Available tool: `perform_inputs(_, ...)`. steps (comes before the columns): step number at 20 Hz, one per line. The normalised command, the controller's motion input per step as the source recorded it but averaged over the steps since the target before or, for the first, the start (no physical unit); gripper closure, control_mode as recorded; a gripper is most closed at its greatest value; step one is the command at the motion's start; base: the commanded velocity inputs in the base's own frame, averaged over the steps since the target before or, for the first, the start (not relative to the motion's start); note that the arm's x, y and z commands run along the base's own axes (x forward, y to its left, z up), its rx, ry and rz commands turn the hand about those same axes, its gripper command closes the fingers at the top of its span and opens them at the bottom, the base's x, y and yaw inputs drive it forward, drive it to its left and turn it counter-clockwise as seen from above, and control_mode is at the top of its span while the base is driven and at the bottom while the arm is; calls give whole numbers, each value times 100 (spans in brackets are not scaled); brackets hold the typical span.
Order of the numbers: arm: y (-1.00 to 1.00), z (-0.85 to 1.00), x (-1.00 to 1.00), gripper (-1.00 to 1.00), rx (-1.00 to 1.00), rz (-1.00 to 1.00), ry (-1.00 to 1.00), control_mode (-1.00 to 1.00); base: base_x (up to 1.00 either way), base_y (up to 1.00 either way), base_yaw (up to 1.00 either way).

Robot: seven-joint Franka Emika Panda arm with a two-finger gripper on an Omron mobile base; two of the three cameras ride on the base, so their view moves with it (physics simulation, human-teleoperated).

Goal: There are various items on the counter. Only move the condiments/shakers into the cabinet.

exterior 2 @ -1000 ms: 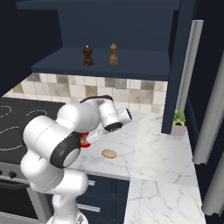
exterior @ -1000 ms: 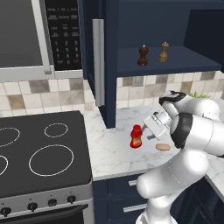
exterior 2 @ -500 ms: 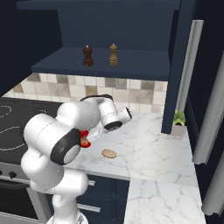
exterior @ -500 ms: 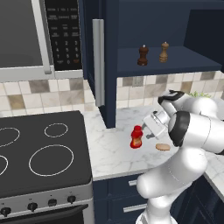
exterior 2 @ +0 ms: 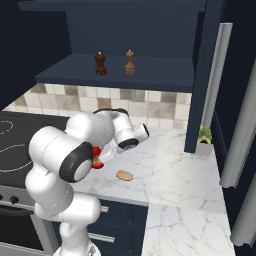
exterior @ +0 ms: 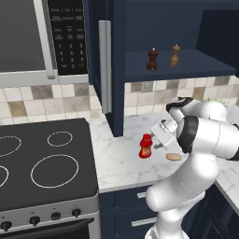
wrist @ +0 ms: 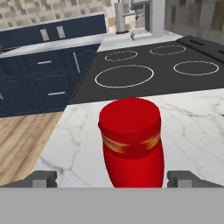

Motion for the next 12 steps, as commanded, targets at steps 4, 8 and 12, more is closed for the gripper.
perform_inputs(4, 46, -18, -3, -100, 0, 1, 3, -100, 0, 0, 0)
perform_inputs(8, 55, -8, 0, -100, 0, 0, 1, -100, 0, 0, 0)
perform_inputs(12, 14, -1, 0, 100, 0, 0, 1, -100, 0, 0, 0)
